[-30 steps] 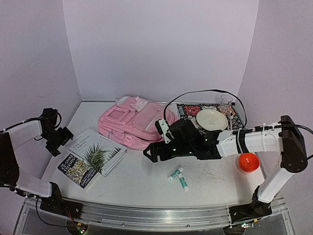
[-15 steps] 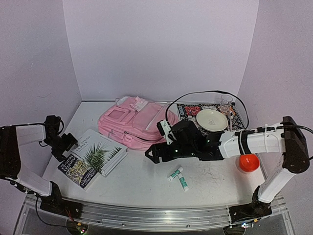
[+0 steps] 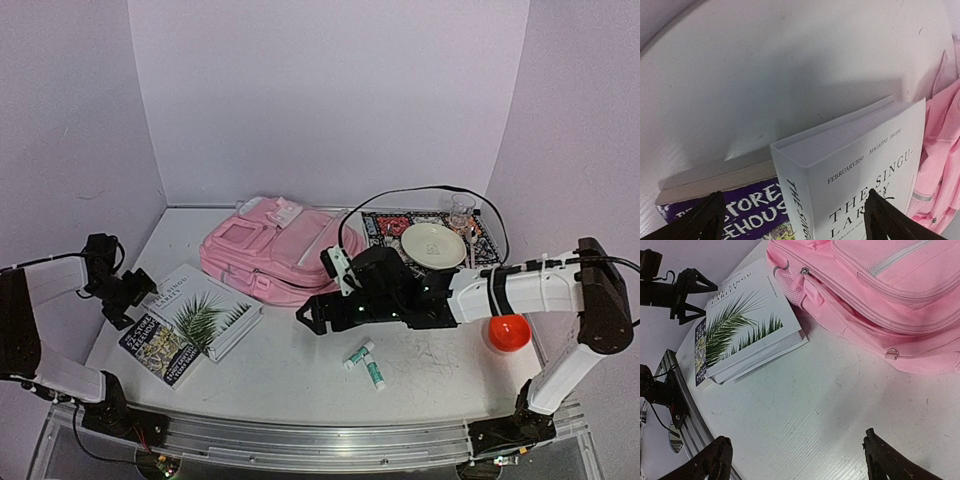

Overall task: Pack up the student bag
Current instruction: Move the book to the center of the board.

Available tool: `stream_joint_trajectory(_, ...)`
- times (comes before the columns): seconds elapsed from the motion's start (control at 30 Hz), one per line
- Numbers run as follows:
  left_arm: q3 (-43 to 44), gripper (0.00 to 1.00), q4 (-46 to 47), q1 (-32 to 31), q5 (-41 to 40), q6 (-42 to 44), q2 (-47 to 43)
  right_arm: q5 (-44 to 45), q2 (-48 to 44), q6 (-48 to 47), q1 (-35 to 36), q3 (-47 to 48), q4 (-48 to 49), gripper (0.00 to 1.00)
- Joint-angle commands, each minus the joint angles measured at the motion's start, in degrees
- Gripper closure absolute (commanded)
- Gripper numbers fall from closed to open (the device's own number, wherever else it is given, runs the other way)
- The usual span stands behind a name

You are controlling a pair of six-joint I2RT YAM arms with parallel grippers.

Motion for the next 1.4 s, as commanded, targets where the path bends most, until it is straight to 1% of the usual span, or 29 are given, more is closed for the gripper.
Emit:
stream_joint_trajectory(0.0,2.7,0.06,-4.8,3.5,-6.4,-0.8,-4.3,0.8,-3.7,0.6,-0.2,-1.7,0.5,0.08)
stream_joint_trajectory(0.17,0.1,0.17,-5.9,9.8,-6.4,0.1,-2.6,1.1,-4.3,0.8,-0.1,-2.5,0.5,0.08)
stream_joint_trajectory(0.27,-0.8,0.30,-5.9,10.6,-4.5,0.7,1.2,1.2,-4.6,0.7,-0.2,-2.6,0.5,0.08)
stream_joint_trajectory(0.33,-1.5,0.35,-5.9,10.6,-3.2,1.1,3.0,1.2,-4.6,0.7,-0.1,-2.6,0.6,0.08)
stream_joint_trajectory(0.47,-3.0,0.38,-5.9,10.6,-0.7,1.9,4.5,0.8,-4.4,0.6,-0.1,-2.6,0.7,0.08)
stream_joint_trajectory(0.6,-4.8,0.40,-5.9,10.1,4.4,1.1,4.1,0.0,-4.0,0.8,-0.1,-2.6,1.0,0.08)
stream_joint_trajectory(0.7,-7.1,0.42,-5.8,7.2,8.1,-0.1,4.2,-0.9,-3.6,1.2,-0.1,-2.8,1.4,0.08)
stream_joint_trajectory(0.83,-8.5,0.41,-5.8,-0.3,10.4,-3.6,3.5,-3.8,-2.1,2.3,-0.2,-3.0,2.6,0.08)
stream_joint_trajectory(1.03,-10.8,0.42,-5.8,-3.8,13.4,-6.7,-1.6,-8.4,0.8,5.3,-0.1,-3.8,5.0,0.09)
stream_joint_trajectory(1.13,-12.3,0.42,-5.7,-8.3,14.5,-9.2,-2.4,-10.2,2.6,7.6,0.2,-4.1,6.5,0.10)
stream_joint_trajectory(1.27,-12.4,0.42,-5.4,-14.5,15.0,-12.3,-2.5,-12.3,4.8,11.0,1.2,-4.3,8.7,0.15)
stream_joint_trajectory(1.37,-11.5,0.42,-5.4,-15.9,15.5,-12.3,-3.5,-13.6,7.6,12.5,2.6,-3.8,10.3,0.21)
